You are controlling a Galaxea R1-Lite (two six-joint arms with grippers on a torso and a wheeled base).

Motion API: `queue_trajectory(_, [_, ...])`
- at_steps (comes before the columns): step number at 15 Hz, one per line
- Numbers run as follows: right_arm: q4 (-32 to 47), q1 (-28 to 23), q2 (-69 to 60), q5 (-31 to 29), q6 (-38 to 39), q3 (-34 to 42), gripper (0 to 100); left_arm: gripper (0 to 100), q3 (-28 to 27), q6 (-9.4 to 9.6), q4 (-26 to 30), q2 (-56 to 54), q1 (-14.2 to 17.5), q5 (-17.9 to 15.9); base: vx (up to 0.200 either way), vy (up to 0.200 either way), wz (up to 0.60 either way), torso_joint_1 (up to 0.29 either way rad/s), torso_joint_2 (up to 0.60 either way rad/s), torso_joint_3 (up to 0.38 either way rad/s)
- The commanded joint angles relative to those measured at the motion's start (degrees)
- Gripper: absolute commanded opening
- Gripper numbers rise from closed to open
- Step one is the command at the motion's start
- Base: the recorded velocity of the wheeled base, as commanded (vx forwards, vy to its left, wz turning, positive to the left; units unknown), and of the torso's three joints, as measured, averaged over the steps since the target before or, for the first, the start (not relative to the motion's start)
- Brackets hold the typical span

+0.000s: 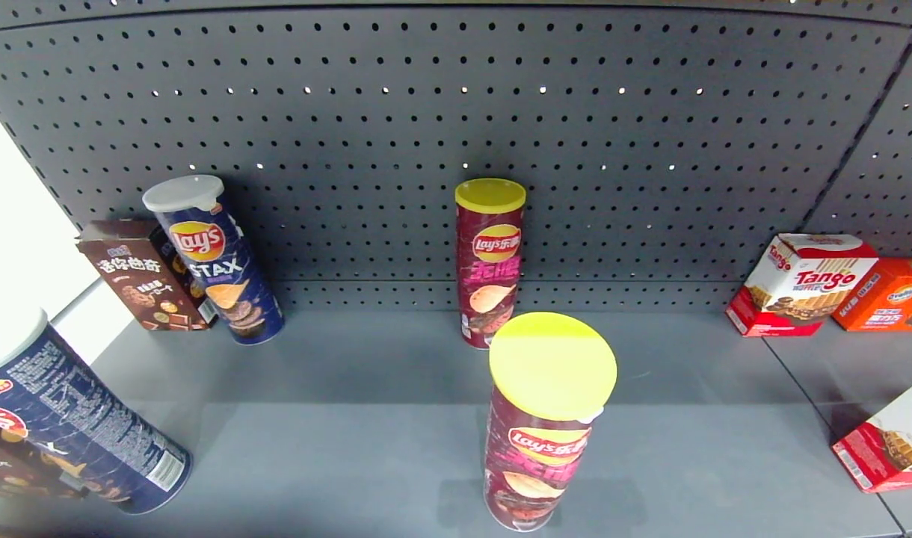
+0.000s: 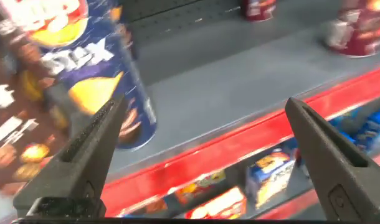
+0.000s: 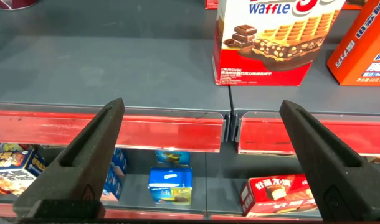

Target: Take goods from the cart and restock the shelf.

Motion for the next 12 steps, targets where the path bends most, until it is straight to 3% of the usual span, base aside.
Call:
queue_trajectory(1, [0.0, 0.0, 0.0, 0.1, 0.0, 0.0, 100, 100, 0.0, -0.12, 0.7, -2.5, 1.8, 0.0, 0.0, 0.0, 0.0, 0.0, 0.0, 0.0])
queue_trajectory(2, [0.0, 0.0, 0.0, 0.1, 0.0, 0.0, 100, 100, 0.0, -0.3, 2.0, -2.3, 2.3, 0.0, 0.0, 0.0, 0.0, 0.0, 0.0, 0.0])
queue_trajectory(4, [0.0, 0.0, 0.0, 0.1, 0.0, 0.0, 100, 100, 0.0, -0.47, 8.6, -2.0, 9.3, 0.0, 0.0, 0.0, 0.0, 0.0, 0.0, 0.0])
queue_trajectory(7, [0.0, 0.0, 0.0, 0.0, 0.0, 0.0, 100, 100, 0.0, -0.38, 9.2, -2.3, 13.9, 0.0, 0.0, 0.0, 0.0, 0.0, 0.0, 0.0])
queue_trajectory(8, [0.0, 0.0, 0.0, 0.1, 0.0, 0.0, 100, 100, 0.0, -0.82, 9.2, -3.8, 18.2, 0.2, 0.0, 0.0, 0.0, 0.0, 0.0, 0.0])
queue_trajectory(12, [0.0, 0.0, 0.0, 0.1, 0.0, 0.0, 100, 100, 0.0, -4.16, 9.2, -7.6, 16.6, 0.1, 0.0, 0.0, 0.0, 0.0, 0.0, 0.0])
